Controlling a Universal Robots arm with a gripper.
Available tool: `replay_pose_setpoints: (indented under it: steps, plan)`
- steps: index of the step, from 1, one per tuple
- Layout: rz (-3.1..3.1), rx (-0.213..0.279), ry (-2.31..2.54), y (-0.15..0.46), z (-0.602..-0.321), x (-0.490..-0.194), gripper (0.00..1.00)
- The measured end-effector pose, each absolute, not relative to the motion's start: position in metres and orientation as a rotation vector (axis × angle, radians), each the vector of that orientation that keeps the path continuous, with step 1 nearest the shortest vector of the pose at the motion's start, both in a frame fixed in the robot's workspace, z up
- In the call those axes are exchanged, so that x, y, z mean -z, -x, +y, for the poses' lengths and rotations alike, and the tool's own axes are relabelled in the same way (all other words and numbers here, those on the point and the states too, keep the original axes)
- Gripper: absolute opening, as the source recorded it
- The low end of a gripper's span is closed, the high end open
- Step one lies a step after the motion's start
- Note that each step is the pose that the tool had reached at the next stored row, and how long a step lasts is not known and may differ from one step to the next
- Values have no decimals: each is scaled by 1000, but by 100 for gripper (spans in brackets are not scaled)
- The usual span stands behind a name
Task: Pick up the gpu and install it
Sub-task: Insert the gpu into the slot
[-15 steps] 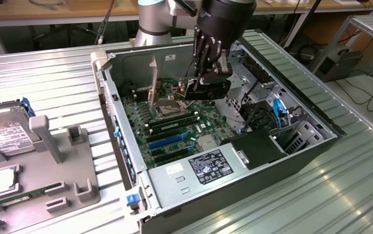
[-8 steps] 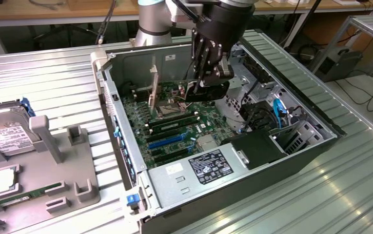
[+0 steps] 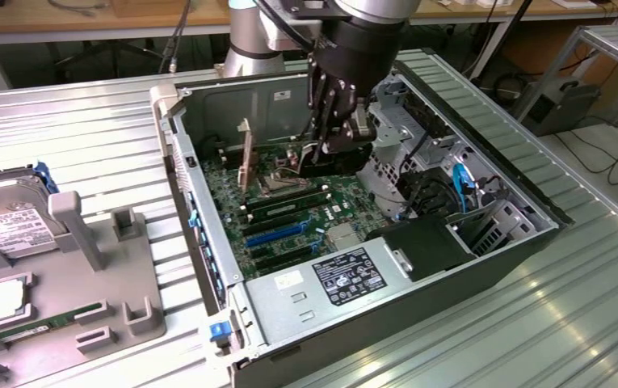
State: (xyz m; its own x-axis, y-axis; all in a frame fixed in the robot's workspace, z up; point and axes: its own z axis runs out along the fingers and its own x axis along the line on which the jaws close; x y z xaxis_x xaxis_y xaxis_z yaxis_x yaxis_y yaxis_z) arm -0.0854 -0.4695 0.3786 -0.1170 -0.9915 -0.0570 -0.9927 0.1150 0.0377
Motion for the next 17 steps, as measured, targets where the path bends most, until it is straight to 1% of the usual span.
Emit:
replay_pose_setpoints:
  steps: [17]
  plan:
    - [2294, -100, 2117, 111, -471, -353, 26]
